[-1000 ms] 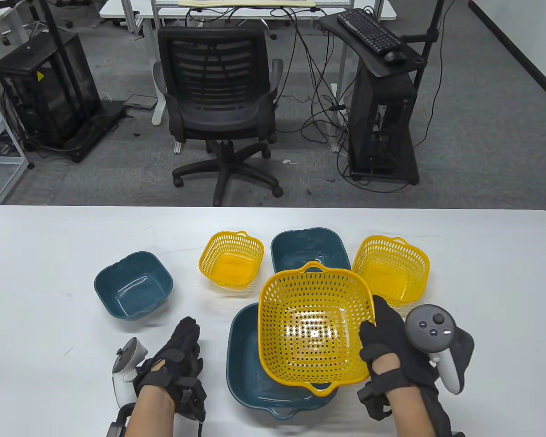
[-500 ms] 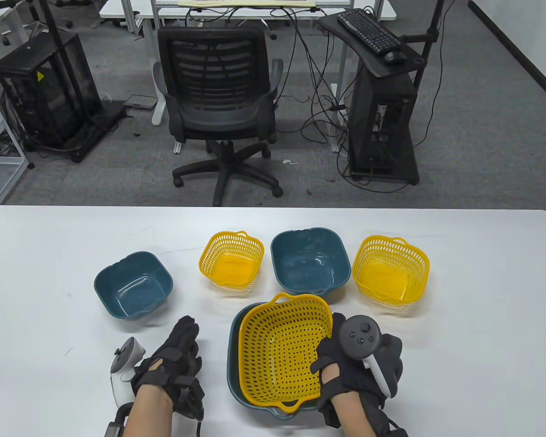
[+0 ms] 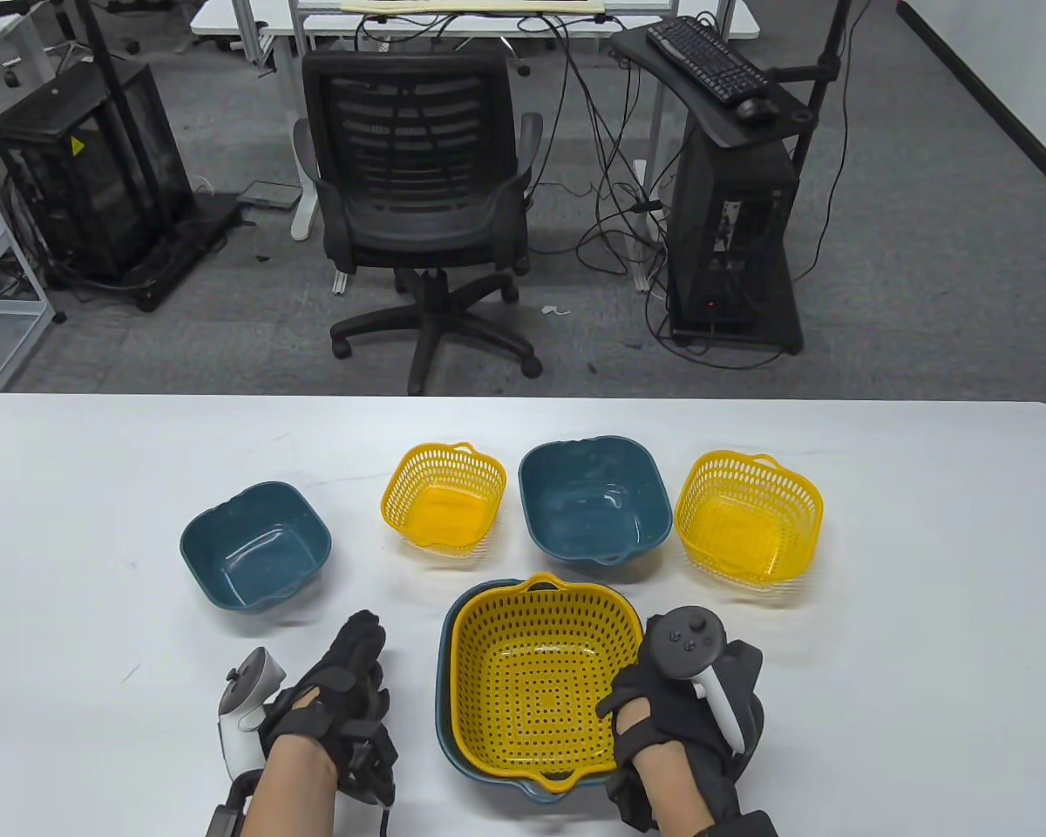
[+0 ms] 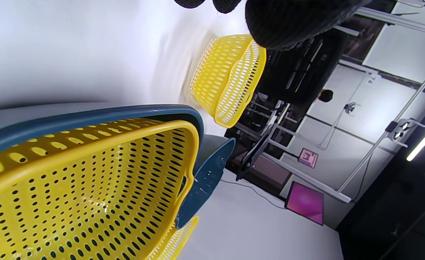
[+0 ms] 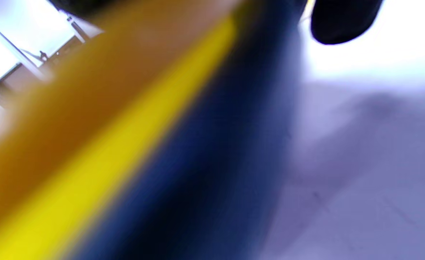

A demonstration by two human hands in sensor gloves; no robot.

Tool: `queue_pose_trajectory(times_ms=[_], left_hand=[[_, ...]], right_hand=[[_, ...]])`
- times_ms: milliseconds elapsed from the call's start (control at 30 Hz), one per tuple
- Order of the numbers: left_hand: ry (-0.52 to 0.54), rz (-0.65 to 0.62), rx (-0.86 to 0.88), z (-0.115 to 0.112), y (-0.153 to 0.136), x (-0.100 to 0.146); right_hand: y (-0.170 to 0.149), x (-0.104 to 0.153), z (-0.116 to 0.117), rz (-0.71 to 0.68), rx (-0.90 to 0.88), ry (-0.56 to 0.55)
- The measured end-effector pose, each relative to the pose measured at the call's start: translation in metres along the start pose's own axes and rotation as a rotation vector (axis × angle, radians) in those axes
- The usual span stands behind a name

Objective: Nest basins with drain baskets

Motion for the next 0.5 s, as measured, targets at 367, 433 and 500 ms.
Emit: queue_pose_trajectory(times_ms=[367, 433, 500], left_hand=[[-0.007, 0.006, 0.013, -0.002, 0.001, 0.001], [-0.012, 0.002, 0.013, -0.002, 0.003, 0.000], [-0.015, -0.006, 0.020, -0.003, 0.005, 0.001]], right_hand=[[-0.009, -0.002, -0.035, -0.038, -0.144, 0.022], [-0.013, -0.005, -0.066, -0.065, -0.192, -0.100], [-0.018, -0.011, -0.097, -0.065, -0.201, -0.198]])
Point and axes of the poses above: the tracker on the back of each hand, its own y axis roughly to the thumb side, its own x axis roughly from the fingertips to the wrist, z = x × y, the point moved 4 cm from there along -x, roughly from the wrist to the fingertips, and after that the axes turned 8 degrees about -x, right-handed, at the moved point
